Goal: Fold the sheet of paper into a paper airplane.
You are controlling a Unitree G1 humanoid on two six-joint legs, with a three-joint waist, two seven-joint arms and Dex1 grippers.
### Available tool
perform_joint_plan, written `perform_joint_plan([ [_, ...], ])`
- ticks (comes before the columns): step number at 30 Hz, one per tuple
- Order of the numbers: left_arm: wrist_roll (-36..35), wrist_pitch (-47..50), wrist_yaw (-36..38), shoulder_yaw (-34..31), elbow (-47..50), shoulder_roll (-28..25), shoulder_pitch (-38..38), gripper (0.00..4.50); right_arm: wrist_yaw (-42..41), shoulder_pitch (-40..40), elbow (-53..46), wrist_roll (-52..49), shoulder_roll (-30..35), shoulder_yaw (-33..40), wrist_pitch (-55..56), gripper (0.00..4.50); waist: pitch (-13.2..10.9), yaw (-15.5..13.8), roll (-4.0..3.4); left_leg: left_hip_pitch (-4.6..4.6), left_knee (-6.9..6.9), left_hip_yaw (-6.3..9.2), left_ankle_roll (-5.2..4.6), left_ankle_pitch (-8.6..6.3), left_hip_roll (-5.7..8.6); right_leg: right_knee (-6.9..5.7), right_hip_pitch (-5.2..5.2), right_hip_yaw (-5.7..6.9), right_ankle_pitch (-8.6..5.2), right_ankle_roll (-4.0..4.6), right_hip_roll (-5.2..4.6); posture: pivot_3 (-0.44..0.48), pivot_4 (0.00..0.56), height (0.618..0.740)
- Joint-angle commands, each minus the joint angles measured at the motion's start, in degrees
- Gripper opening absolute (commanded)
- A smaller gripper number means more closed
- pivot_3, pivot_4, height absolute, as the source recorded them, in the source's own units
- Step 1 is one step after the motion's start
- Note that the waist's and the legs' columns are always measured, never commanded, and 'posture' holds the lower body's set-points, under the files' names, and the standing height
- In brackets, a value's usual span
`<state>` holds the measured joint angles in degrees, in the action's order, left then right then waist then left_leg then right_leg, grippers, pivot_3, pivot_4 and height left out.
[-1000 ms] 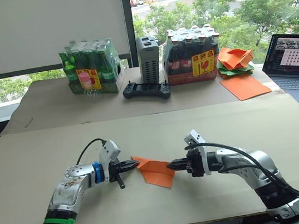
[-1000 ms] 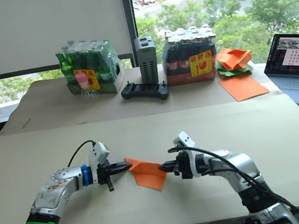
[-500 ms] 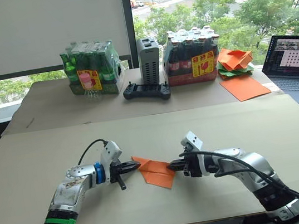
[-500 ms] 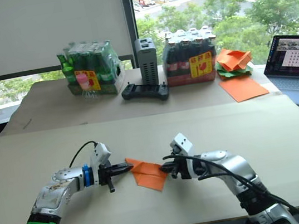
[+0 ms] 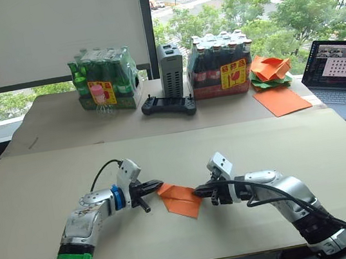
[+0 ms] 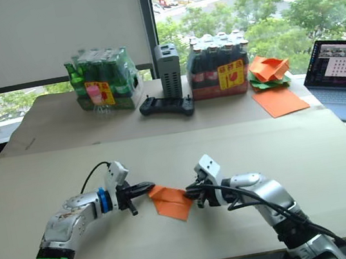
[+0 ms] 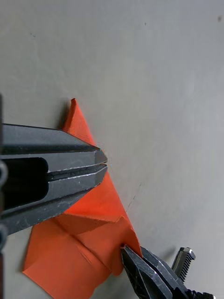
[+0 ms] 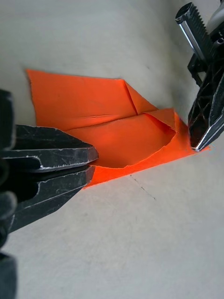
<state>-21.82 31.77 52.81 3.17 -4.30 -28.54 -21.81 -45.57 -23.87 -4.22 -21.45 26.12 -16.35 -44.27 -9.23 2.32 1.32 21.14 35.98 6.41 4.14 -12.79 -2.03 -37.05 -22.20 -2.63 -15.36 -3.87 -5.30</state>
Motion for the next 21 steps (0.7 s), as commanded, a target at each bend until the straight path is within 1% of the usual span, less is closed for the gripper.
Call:
perform_joint_plan([
  [1,-2.85,1.82,-0.37,-1.81,5.98,0.05,0.64,0.0,0.85,1.55,3.55,3.35,1.47,-2.07,-1.38,0.01,0.0,-0.01,0.0,0.0,0.0,0.0,0.0,0.0,0.0,0.0,0.0,0.0,0.0,0.0,0.0,0.0,0.15,0.74],
  [6,-5.49,3.97,0.37,-1.94,10.38,-0.16,1.81,0.0,0.64,1.38,3.86,3.36,1.58,-2.28,-1.3,0.01,0.0,0.03,0.0,0.0,-0.01,0.0,0.0,0.0,0.0,0.01,0.0,0.0,-0.01,0.0,0.0,0.0,0.15,0.74],
  [10,-5.48,3.73,2.12,-0.32,12.23,-1.44,2.72,0.0,0.6,1.33,4.05,3.44,1.62,-2.38,-1.16,0.01,0.0,0.0,0.0,0.0,-0.02,0.0,0.0,0.0,0.0,0.02,0.0,0.0,-0.01,-0.01,0.0,0.0,0.15,0.74],
  [15,-3.43,1.72,2.8,1.98,11.19,-2.35,3.32,0.0,0.67,1.38,3.92,3.42,1.57,-2.46,-1.22,0.01,0.0,0.02,0.0,0.0,-0.03,0.0,0.0,0.0,0.0,0.04,0.0,0.0,-0.01,-0.01,0.0,0.0,0.15,0.74],
  [21,0.04,-1.58,3.3,4.59,7.38,-2.54,3.24,0.0,0.84,1.5,3.6,3.35,1.55,-2.33,-1.33,0.01,0.0,0.01,0.0,0.0,-0.03,0.0,0.0,0.0,0.0,0.04,0.0,0.0,-0.02,-0.02,0.01,0.0,0.15,0.74],
])
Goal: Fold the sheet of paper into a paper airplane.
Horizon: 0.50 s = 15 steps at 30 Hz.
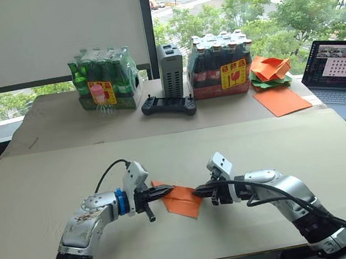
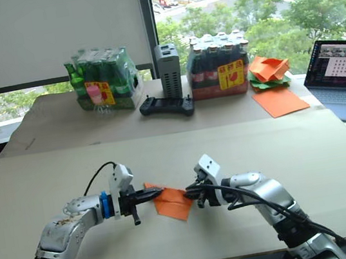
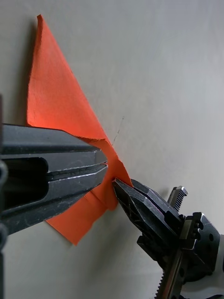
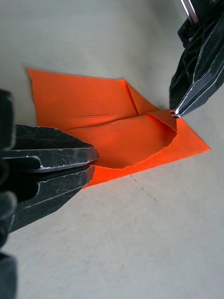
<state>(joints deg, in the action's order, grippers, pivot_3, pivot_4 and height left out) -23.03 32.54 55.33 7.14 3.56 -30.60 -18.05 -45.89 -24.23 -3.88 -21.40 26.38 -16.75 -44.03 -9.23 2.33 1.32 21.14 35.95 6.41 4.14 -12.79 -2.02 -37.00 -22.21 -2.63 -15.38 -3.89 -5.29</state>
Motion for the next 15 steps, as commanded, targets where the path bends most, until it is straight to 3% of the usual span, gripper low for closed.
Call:
perform_joint_plan([
  [1,2.08,-3.33,0.99,1.13,-1.18,-0.52,-0.55,0.0,1.17,1.88,3.21,3.29,1.33,-1.89,-1.59,0.01,0.0,0.01,0.0,0.0,0.0,0.0,0.0,0.0,0.0,0.0,0.0,0.0,0.0,0.0,0.0,0.0,0.15,0.74],
  [15,4.99,-6.27,1.76,2.98,-5.83,0.06,-0.46,0.0,1.05,2.66,2.06,3.11,1.9,-1.94,-1.98,0.01,0.0,-0.12,0.0,0.0,-0.01,0.0,0.0,0.0,0.0,0.02,0.0,0.0,-0.02,-0.03,-0.01,0.0,0.15,0.74],
])
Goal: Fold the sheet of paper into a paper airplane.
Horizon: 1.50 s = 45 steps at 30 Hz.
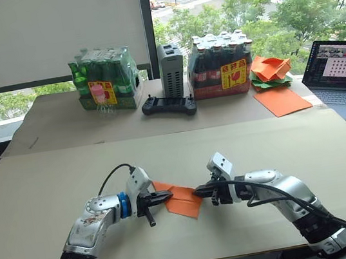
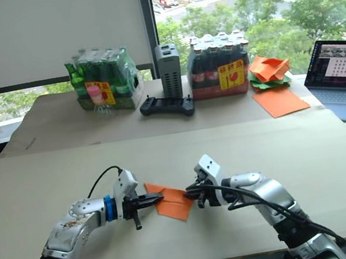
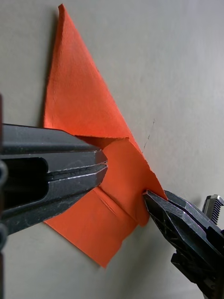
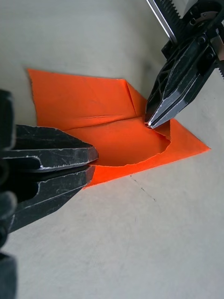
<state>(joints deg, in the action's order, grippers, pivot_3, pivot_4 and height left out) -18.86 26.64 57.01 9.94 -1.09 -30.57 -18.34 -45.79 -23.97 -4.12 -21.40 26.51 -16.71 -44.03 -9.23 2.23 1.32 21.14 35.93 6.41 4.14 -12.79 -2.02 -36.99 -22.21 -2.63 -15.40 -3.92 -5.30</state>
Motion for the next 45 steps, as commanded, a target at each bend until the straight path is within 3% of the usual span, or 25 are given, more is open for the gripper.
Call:
perform_joint_plan([
  [1,0.88,-0.23,-0.03,0.19,-1.69,0.17,-0.12,0.0,0.76,2.55,2.16,2.95,1.92,-1.92,-1.98,0.01,0.0,-0.07,0.0,0.0,0.0,0.0,0.0,0.0,0.0,0.0,0.0,0.0,0.0,0.0,0.0,0.0,0.15,0.74],
  [7,1.51,-0.62,-0.07,0.38,-3.48,0.57,0.3,0.0,-0.51,3.07,1.03,1.24,1.95,-0.88,-1.98,0.01,0.0,-0.34,0.0,0.01,-0.02,0.0,0.0,0.0,0.01,0.05,0.01,0.0,0.0,-0.01,-0.01,0.0,0.15,0.74],
  [13,0.93,0.49,-0.12,0.22,-3.01,0.93,0.36,0.0,-0.14,3.27,0.36,-0.07,0.34,1.43,-1.88,1.88,0.0,-0.35,0.0,0.0,-0.03,0.0,-0.01,-0.01,0.0,0.08,0.01,0.0,-0.01,-0.01,0.0,0.0,0.15,0.74],
  [25,0.96,1.11,-0.32,-0.28,-3.31,1.49,0.02,0.0,4.94,1.94,0.08,-4.83,-7.83,12.3,2.58,1.88,-0.05,-0.2,-0.05,0.05,-0.04,0.0,-0.01,-0.01,0.0,0.07,-0.04,0.0,0.01,-0.02,0.0,0.0,0.15,0.74],
  [29,1.06,1.19,-0.36,-0.23,-3.31,1.59,0.1,0.0,2.84,2.64,-2.7,-7.57,-8.72,13.1,2.08,1.88,-0.07,-0.19,-0.07,0.08,-0.06,0.0,-0.01,-0.01,0.0,0.09,-0.06,0.0,0.01,-0.02,0.0,0.0,0.15,0.74],
  [35,1.15,1.24,-0.46,-0.31,-3.71,1.69,-0.16,0.0,-0.3,4.66,-6.81,-9.08,-7.67,10.26,1.32,0.02,-0.08,-0.13,-0.09,0.08,-0.08,0.0,-0.01,-0.01,0.0,0.1,-0.07,0.0,0.0,-0.02,0.0,0.0,0.15,0.74],
  [45,1.18,1.29,-0.67,-0.34,-3.51,1.81,0.01,0.0,0.59,5.39,-4.38,-2.96,-7.29,3.28,5.17,0.02,-0.08,-0.15,-0.09,0.08,-0.08,0.0,-0.01,-0.01,0.0,0.12,-0.08,0.01,0.0,-0.03,0.0,0.0,0.15,0.74],
])
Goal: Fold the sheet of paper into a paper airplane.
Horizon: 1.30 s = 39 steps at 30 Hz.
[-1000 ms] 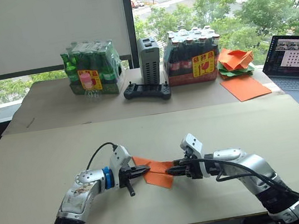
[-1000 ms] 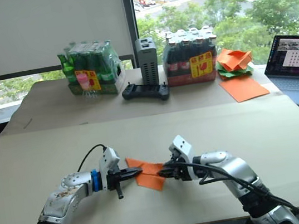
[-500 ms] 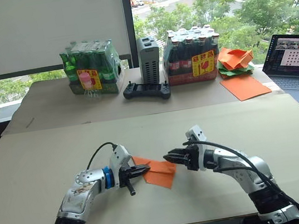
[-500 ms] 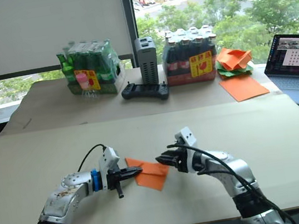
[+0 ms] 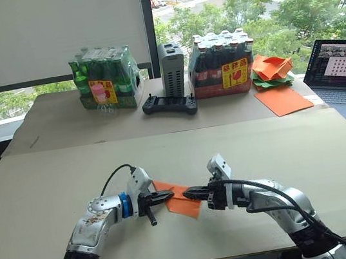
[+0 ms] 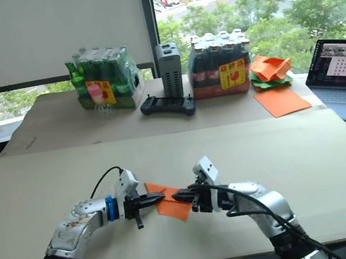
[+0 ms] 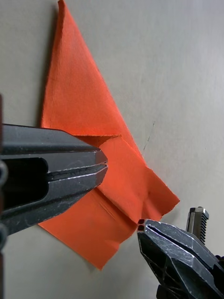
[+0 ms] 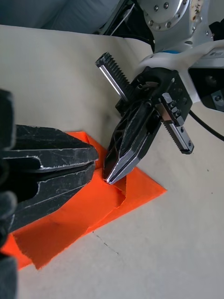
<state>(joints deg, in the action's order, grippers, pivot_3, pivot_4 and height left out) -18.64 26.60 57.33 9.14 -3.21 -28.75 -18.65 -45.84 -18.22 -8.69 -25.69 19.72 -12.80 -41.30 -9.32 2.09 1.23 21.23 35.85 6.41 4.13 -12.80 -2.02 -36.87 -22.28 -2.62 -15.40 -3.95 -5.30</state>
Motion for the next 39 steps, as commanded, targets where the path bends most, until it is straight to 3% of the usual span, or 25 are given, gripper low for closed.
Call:
perform_joint_plan([
  [1,0.98,1.32,-0.99,0.45,-1.38,-0.02,0.34,0.0,0.93,-0.41,0.61,1.9,-0.76,-0.88,2.88,0.02,0.0,-0.01,0.0,0.0,0.0,0.0,0.0,0.0,0.0,0.0,0.0,0.0,0.0,0.0,0.0,0.0,0.15,0.74],
  [8,0.99,1.28,-1.0,0.31,-1.37,-0.16,0.26,0.0,3.09,-1.01,2.89,3.43,-3.12,-0.76,3.09,0.02,0.0,0.14,0.0,-0.01,0.0,0.0,0.0,0.0,-0.01,0.0,0.0,0.0,0.0,0.0,0.01,0.0,0.15,0.74],
  [21,0.96,1.24,-0.99,0.24,-1.52,-0.16,0.12,0.0,2.36,1.09,4.37,10.28,1.28,-6.32,5.2,0.02,0.01,0.11,0.0,-0.02,-0.01,0.0,0.0,0.0,-0.01,0.01,0.01,0.0,0.0,-0.01,0.0,0.0,0.15,0.74],
  [39,0.98,1.19,-0.9,0.48,-2.11,0.39,-0.23,0.0,4.36,6.72,-3.37,7.01,6.62,-3.03,-5.89,0.02,0.01,-0.18,0.01,-0.02,-0.02,0.0,0.0,-0.01,-0.01,0.07,0.04,0.01,-0.01,-0.01,0.0,0.0,0.15,0.74],
])
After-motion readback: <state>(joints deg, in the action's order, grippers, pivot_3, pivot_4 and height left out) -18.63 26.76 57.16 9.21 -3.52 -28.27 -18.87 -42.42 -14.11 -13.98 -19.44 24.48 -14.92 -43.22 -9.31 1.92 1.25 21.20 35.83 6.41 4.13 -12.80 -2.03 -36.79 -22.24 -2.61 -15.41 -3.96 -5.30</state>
